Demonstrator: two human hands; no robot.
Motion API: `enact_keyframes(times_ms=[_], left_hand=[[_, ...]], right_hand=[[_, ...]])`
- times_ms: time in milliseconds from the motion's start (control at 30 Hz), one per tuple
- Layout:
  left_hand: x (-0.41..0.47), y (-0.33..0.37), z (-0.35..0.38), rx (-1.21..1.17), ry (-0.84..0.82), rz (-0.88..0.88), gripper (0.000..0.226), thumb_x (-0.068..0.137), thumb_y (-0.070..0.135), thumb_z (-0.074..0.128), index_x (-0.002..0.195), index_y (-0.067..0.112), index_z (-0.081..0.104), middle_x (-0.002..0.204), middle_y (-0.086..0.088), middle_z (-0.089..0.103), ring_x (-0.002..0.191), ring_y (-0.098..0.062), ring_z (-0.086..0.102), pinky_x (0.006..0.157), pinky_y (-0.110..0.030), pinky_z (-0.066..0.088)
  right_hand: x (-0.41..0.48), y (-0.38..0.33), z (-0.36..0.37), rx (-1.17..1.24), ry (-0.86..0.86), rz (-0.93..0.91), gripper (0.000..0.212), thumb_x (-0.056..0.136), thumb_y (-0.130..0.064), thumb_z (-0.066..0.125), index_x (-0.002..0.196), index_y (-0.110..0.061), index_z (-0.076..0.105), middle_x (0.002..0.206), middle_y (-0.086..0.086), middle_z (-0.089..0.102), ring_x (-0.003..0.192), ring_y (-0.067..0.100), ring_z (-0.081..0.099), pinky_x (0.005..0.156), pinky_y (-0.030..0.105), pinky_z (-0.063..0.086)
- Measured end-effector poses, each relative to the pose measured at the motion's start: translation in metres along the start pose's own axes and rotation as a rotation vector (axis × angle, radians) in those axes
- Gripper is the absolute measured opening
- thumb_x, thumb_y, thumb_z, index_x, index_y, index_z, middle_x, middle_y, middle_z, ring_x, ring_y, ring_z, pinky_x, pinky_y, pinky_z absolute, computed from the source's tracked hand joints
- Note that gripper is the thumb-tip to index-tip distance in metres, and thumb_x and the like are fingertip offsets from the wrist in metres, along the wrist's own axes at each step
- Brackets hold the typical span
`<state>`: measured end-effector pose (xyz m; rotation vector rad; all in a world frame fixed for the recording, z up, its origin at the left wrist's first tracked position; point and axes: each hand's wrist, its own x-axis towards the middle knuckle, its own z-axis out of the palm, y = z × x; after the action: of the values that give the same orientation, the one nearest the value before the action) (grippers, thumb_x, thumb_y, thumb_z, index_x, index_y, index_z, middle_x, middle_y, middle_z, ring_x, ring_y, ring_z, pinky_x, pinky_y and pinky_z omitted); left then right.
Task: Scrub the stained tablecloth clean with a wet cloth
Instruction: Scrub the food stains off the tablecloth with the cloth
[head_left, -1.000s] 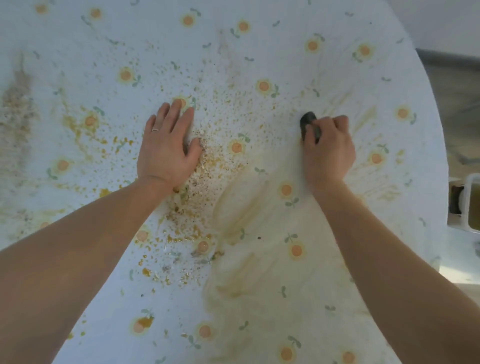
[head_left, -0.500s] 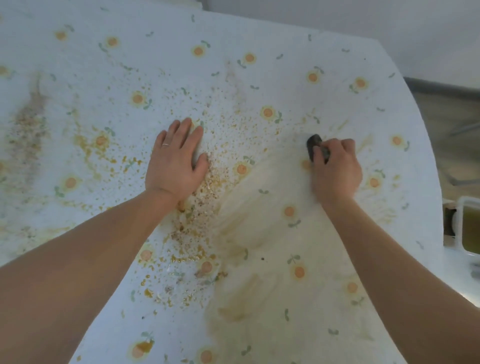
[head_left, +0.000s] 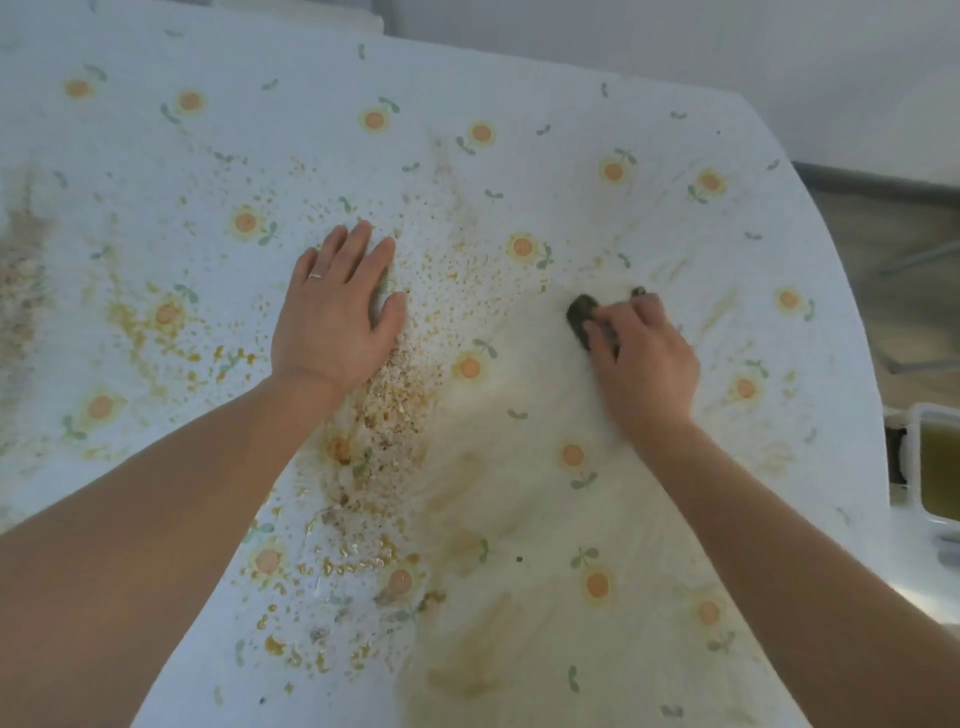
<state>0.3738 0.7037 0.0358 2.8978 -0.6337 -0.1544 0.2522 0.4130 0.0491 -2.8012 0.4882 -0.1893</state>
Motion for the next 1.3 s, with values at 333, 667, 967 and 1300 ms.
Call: enact_keyframes(times_ms=[333,667,967,1300], left_hand=[[0.001,-0.001,0.002,-0.022,0.013,-0.010,0.064,0.105,0.050,0.024,0.161,0.020,0.030,0.172,-0.005,0.018,0.160,-0.022,0.010,0.130,-0.048,0.010],[0.005,-0.001,0.003,-0.049,0.049,0.005,0.065,0.105,0.051,0.024,0.161,0.019,0.032,0.171,-0.005,0.021,0.159,-0.023,0.012,0.130,-0.048,0.011],[0.002,-0.003,0.005,-0.029,0.039,0.002,0.065,0.105,0.051,0.026,0.161,0.017,0.034,0.171,-0.006,0.022,0.159,-0.023,0.014,0.129,-0.048,0.015],[0.005,-0.007,0.008,0.003,0.060,0.022,0.064,0.106,0.049,0.027,0.160,0.016,0.036,0.170,-0.007,0.025,0.158,-0.024,0.018,0.128,-0.048,0.018]], right_hand=[[-0.005,-0.094,0.031,0.061,-0.117,-0.225,0.028,0.098,-0.035,0.049,0.118,-0.022,0.062,0.115,0.002,0.056,0.090,0.021,0.058,0.066,0.036,0.055],[0.111,0.027,0.001,-0.138,0.076,0.245,0.035,0.104,-0.039,0.042,0.126,-0.019,0.060,0.121,0.012,0.047,0.081,0.037,0.059,0.070,0.038,0.044],[0.029,-0.091,0.031,-0.067,-0.174,-0.291,0.036,0.097,-0.030,0.062,0.131,-0.020,0.057,0.113,0.010,0.054,0.059,0.027,0.059,0.046,0.038,0.055],[0.220,-0.021,0.023,-0.135,0.086,0.350,0.038,0.107,-0.035,0.035,0.123,-0.010,0.059,0.131,0.015,0.043,0.094,0.038,0.060,0.072,0.039,0.038]])
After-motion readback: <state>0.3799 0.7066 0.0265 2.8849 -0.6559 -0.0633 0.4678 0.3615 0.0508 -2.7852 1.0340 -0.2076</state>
